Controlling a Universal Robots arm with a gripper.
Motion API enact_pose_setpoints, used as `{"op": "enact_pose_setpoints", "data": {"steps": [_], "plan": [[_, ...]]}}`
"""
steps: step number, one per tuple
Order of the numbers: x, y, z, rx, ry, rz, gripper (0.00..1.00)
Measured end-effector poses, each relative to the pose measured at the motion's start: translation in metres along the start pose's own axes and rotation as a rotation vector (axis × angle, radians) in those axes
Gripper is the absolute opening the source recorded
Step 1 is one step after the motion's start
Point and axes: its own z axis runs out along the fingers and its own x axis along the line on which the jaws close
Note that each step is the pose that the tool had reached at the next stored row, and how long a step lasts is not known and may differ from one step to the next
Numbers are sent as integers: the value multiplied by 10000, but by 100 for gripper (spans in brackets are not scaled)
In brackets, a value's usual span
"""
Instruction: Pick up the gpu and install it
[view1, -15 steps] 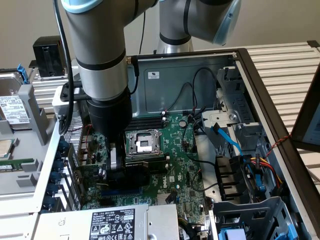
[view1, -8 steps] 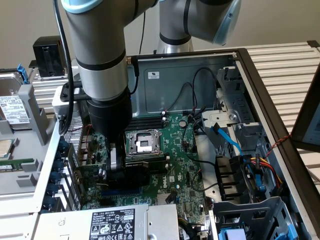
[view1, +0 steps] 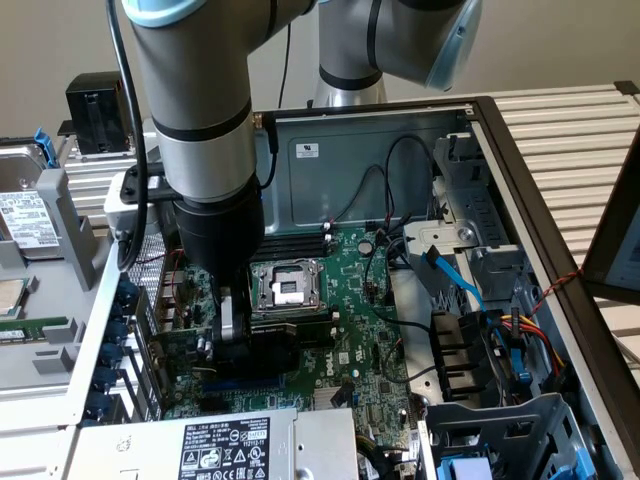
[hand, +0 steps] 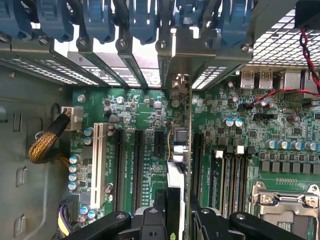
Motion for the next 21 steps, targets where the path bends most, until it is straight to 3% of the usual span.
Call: {"op": "enact_pose_setpoints", "data": {"steps": [21], "plan": [[-7, 3, 7, 0, 0, 0, 27]]}}
